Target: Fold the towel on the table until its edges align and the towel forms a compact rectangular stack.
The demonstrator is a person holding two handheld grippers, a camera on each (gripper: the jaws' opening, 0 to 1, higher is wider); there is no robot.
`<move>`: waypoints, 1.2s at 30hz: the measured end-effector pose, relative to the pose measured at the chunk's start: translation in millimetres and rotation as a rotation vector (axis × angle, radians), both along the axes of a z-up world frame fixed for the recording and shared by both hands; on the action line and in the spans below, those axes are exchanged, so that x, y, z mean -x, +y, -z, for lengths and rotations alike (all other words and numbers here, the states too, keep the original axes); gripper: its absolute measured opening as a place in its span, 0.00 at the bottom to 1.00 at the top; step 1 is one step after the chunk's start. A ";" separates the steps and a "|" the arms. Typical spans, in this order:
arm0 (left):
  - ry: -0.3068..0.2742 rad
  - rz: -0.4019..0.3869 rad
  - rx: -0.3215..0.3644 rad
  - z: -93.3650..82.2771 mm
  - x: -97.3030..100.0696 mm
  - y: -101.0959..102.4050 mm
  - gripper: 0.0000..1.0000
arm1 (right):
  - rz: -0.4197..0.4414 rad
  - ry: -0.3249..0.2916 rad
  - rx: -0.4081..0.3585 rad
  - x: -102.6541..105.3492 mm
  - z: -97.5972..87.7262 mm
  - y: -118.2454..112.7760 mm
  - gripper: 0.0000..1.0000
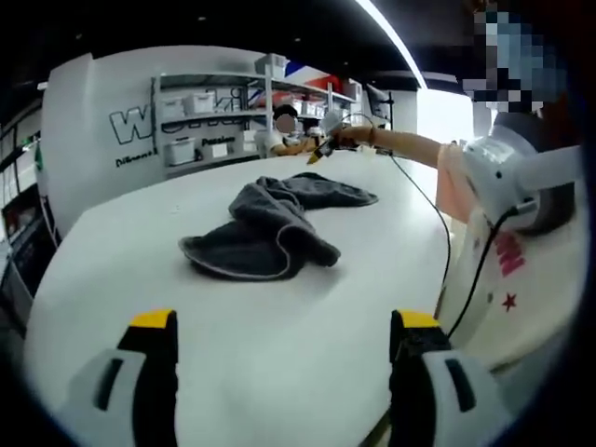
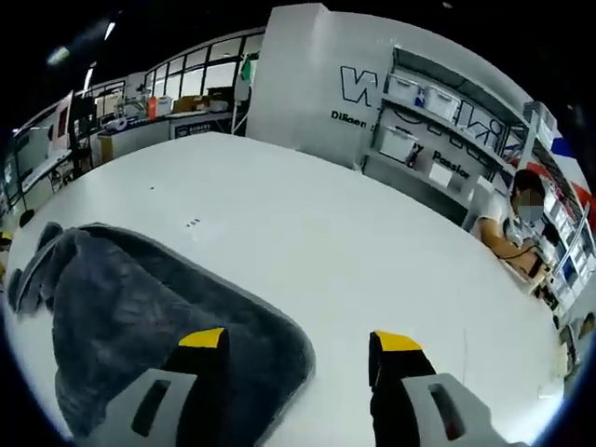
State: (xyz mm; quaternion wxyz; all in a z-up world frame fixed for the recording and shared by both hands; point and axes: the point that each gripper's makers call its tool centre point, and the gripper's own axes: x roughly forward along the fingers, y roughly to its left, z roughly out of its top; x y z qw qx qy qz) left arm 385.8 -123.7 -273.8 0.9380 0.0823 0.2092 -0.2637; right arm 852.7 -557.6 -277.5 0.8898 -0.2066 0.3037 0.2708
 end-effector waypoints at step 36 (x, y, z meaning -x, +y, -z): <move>0.050 -0.026 -0.025 12.6 5.6 1.7 0.99 | 0.036 0.143 -0.145 -21.4 60.9 2.8 0.11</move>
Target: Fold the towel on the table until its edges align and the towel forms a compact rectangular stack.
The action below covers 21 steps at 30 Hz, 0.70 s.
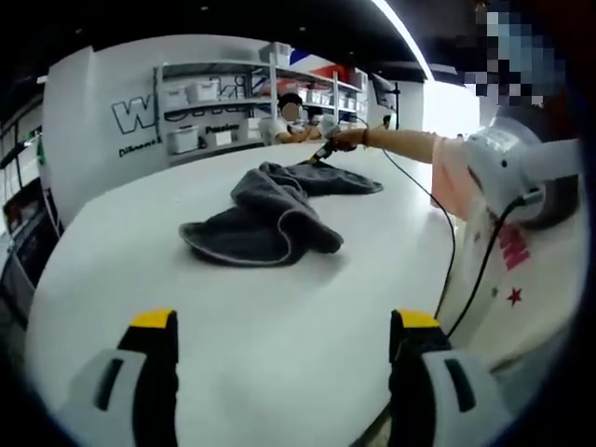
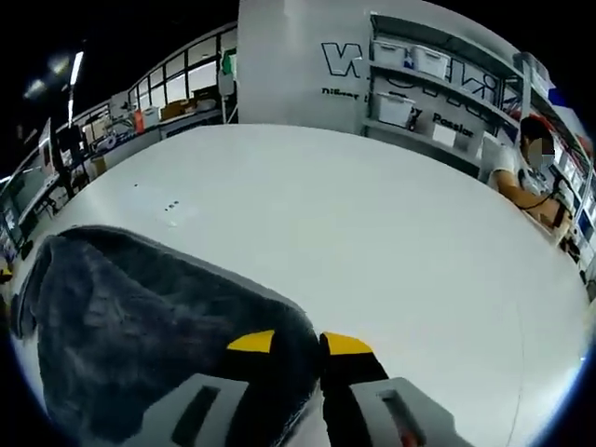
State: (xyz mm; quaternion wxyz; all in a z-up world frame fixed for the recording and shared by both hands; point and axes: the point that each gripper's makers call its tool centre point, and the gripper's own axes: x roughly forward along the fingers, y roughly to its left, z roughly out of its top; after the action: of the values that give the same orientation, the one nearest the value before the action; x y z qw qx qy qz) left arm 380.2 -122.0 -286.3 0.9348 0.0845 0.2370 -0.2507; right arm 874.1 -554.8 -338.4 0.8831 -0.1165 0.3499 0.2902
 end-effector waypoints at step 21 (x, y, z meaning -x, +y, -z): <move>0.011 0.008 0.002 3.9 1.2 -1.8 0.98 | -0.041 -0.140 -0.028 9.6 -50.1 10.0 0.05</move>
State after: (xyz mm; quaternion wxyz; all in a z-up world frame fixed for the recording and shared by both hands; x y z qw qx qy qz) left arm 379.0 -123.8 -290.2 0.9326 0.0832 0.2414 -0.2551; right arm 864.4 -544.8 -288.3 0.9008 -0.1314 0.2807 0.3042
